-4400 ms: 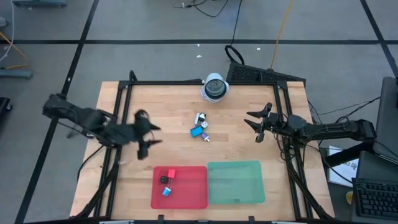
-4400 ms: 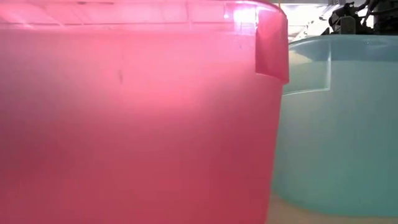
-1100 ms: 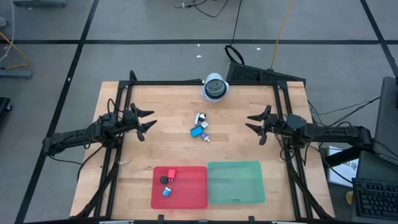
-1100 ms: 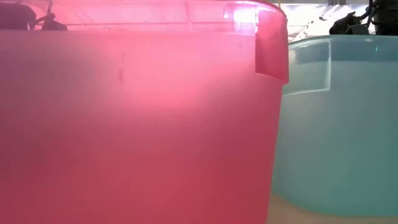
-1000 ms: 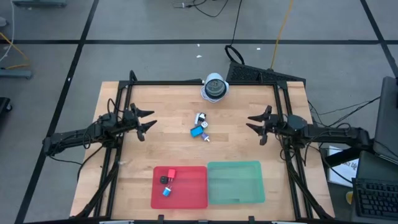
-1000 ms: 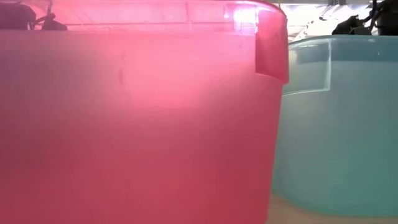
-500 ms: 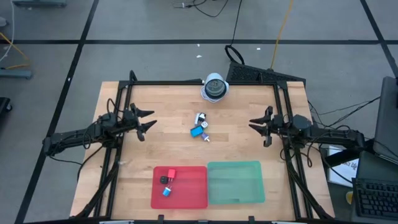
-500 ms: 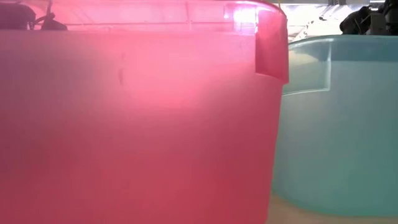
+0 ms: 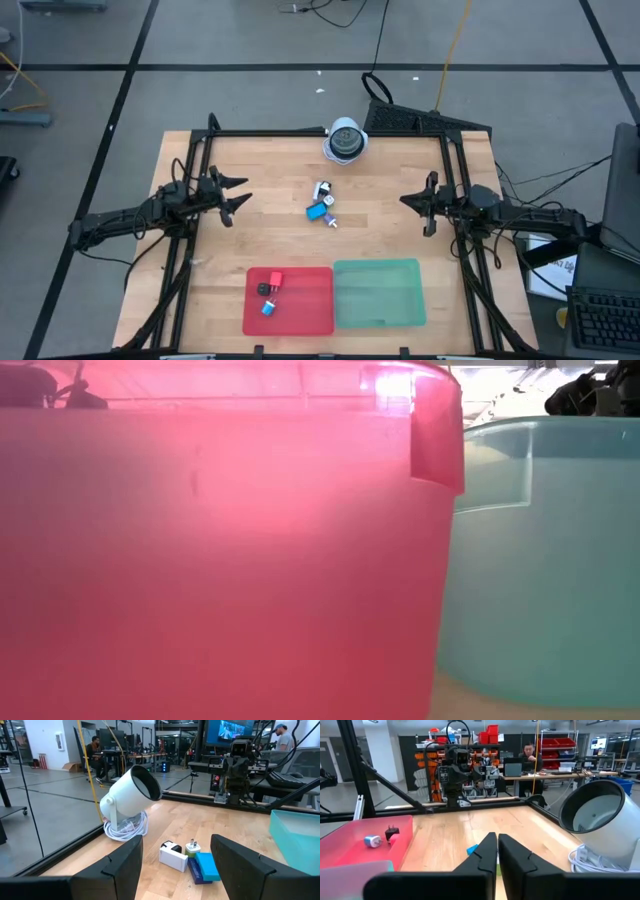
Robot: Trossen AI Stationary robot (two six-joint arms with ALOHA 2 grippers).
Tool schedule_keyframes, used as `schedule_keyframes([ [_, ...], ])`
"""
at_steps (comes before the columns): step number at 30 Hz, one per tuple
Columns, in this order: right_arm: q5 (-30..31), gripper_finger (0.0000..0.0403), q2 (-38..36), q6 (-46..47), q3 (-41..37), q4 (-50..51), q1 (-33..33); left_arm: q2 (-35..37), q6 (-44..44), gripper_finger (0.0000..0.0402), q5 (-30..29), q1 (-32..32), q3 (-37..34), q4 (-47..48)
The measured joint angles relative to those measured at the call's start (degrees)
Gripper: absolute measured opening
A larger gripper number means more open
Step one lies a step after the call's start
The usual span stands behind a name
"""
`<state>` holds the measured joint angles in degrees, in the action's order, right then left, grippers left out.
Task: Pick & Place Office items
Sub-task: Put the blue digital clock into the blue bin
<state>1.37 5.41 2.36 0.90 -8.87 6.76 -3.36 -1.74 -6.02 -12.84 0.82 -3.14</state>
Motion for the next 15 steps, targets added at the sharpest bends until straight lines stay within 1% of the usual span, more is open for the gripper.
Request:
schedule_keyframes([
  [4, 0.0, 0.0001, 0.0, 0.0, 0.0, 0.1, 0.0, 0.0, 0.0, 0.0237, 0.0, 0.0, 0.0, 0.0],
  [15, 0.0, 0.0005, 0.0, 0.0, 0.0, 0.1, 0.0, 0.0, 0.0, 0.0237, 0.0, 0.0, 0.0, 0.0],
])
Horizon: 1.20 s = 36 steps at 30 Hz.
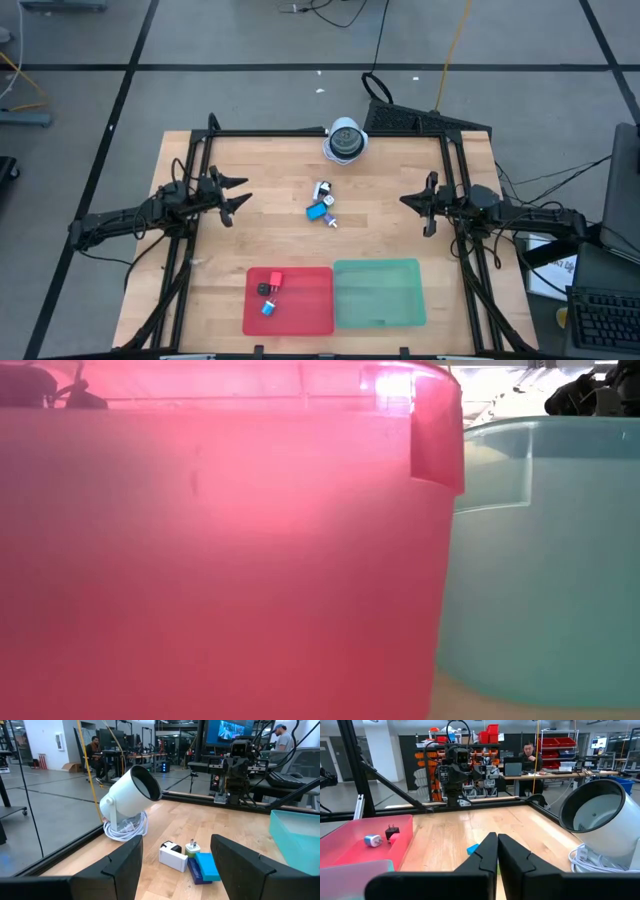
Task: Pick & Place Office items
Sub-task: Put the blue digital clock into the blue bin
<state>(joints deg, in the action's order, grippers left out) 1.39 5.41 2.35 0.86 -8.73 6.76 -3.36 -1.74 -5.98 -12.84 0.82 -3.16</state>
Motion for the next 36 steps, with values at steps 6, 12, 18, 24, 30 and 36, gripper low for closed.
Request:
schedule_keyframes([
  [6, 0.0, 0.0002, 0.0, 0.0, 0.0, 0.0, 0.0, 0.0, 2.7, 0.0237, -1.0, 0.0, 0.0, -2.1],
  [12, 0.0, 0.0001, 0.0, 0.0, 0.0, 0.0, 0.0, 0.0, -7.4, 0.0237, -0.2, 0.0, 0.1, -6.2],
  [18, 0.0, 0.0004, 0.0, 0.0, 0.0, 0.0, 0.0, 0.0, -16.8, 0.0237, -4.5, 0.0, 0.1, -10.0],
  [24, 0.0, 0.0002, 0.0, 0.0, 0.0, 0.0, 0.0, 0.0, -23.1, 0.0237, -15.4, 0.0, 0.1, -10.0],
  [30, 0.0, 0.0002, 0.0, 0.0, 0.0, 0.0, 0.0, -0.1, -28.1, 0.0237, -16.1, 0.0, 0.1, -8.5],
  [36, 0.0, 0.0001, 0.0, 0.0, 0.0, 0.0, 0.0, -5.2, -34.9, 0.0237, -6.6, 0.2, 0.1, -9.7],
])
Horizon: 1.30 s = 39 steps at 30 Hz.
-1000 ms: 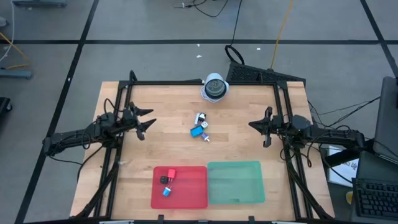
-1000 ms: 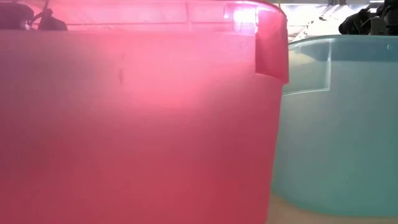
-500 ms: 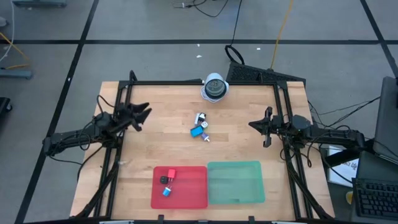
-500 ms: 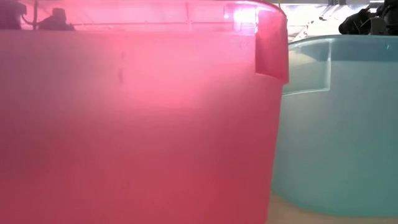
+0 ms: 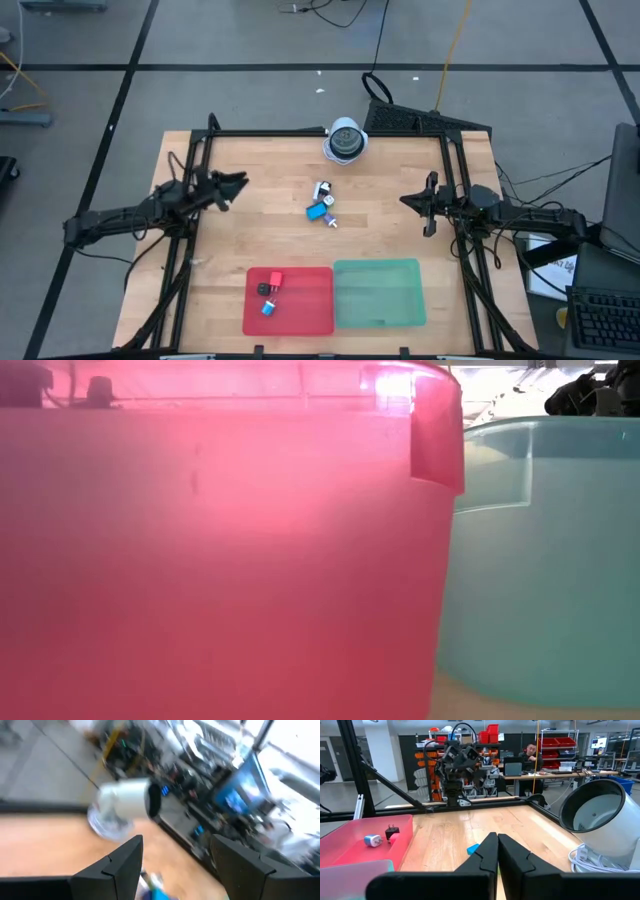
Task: Pick & Place Office items
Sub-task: Put the blue digital clock into the blue bin
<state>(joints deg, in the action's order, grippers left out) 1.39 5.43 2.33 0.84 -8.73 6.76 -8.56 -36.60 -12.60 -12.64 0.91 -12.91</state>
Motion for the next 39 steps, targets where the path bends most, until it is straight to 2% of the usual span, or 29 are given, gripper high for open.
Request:
schedule_keyframes([
  [3, 0.0, 0.0004, 0.0, 0.0, 0.0, 0.0, 0.0, -6.0, -2.4, 0.0237, 1.7, 1.2, 0.0, -1.8],
  [7, 0.0, 0.0004, 0.0, 0.0, 0.0, 0.0, 0.0, -17.0, -2.5, 0.0237, -3.2, 4.1, 1.0, -6.0],
  [11, 0.0, 0.0004, 0.0, 0.0, 0.0, 0.0, 0.0, -29.4, -0.6, 0.0238, -4.2, 6.4, 6.1, -6.0],
  [15, 0.0, 0.0005, 0.0, 0.0, 0.0, 0.0, 0.0, -42.2, 3.8, 0.0255, -2.5, 8.1, 13.9, -4.0],
  [21, 0.0, 0.0002, 0.0, 0.0, 0.0, 0.0, 0.0, -58.1, 13.3, 0.0301, 4.2, 10.4, 28.4, 4.0],
  [24, 0.0, 0.0002, 0.0, 0.0, 0.0, 0.0, 0.0, -64.9, 17.3, 0.0313, 4.9, 12.0, 35.5, 9.2],
  [32, 0.0, 0.0002, 0.0, 0.0, 0.0, 0.0, 0.0, -81.4, 24.1, 0.0300, -2.2, 14.0, 50.6, 22.9],
  [39, 0.0, 0.0003, 0.0, 0.0, 0.0, 0.0, 0.0, -89.6, 24.3, 0.0285, -4.8, 13.3, 54.1, 24.3],
])
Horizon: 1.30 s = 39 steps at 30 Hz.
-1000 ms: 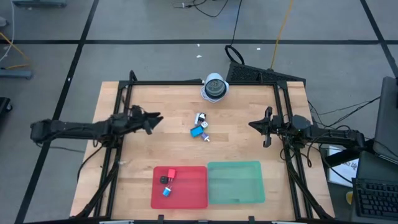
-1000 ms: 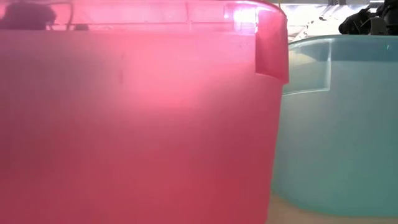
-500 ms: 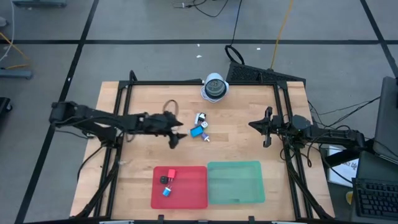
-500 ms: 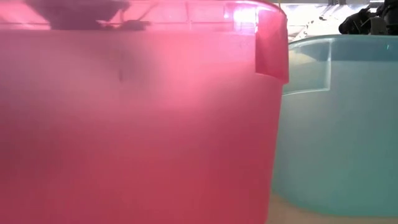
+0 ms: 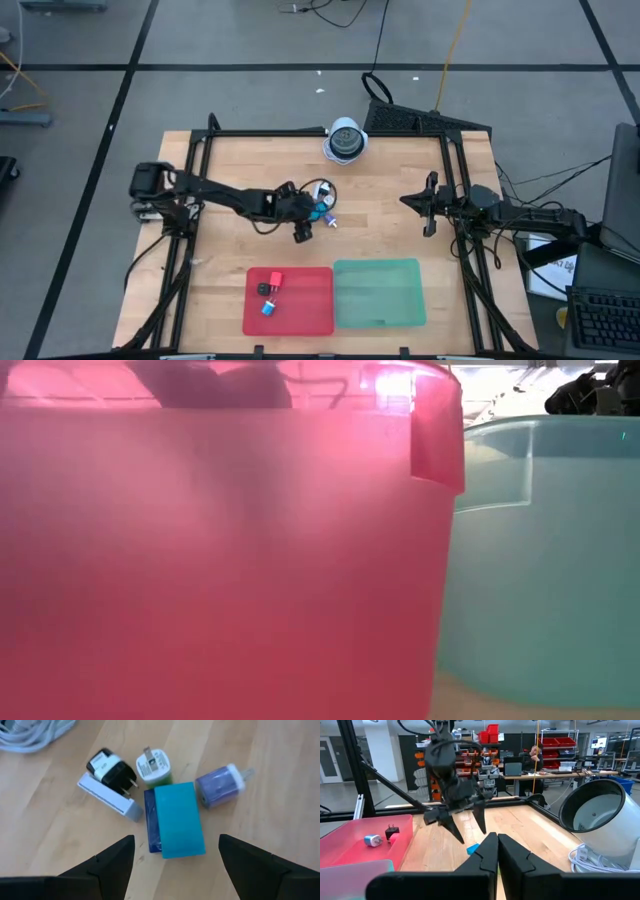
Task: Pick & Place Office items
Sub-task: Put the blue digital clock into the blue bin
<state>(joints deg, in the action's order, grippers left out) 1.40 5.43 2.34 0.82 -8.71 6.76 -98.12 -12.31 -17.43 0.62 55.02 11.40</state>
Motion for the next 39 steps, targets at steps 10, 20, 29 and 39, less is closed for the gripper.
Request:
schedule_keyframes([
  [10, 0.0, 0.0004, 0.0, 0.0, 0.0, 0.0, 0.0, -5.1, -1.8, 0.0286, -1.5, -0.2, 0.0, -5.0],
  [20, 0.0, 0.0002, 0.0, 0.0, 0.0, 0.0, 0.0, -7.4, -1.2, 0.0273, -2.1, -0.6, 0.0, -6.8],
  [29, 0.0, 0.0001, 0.0, 0.0, 0.0, 0.0, 0.0, -7.4, 0.2, 0.0213, -0.2, -0.6, 0.0, -7.1],
  [39, 0.0, 0.0004, 0.0, 0.0, 0.0, 0.0, 0.0, -5.0, 1.7, 0.0156, -0.7, -0.6, -0.1, -5.7],
])
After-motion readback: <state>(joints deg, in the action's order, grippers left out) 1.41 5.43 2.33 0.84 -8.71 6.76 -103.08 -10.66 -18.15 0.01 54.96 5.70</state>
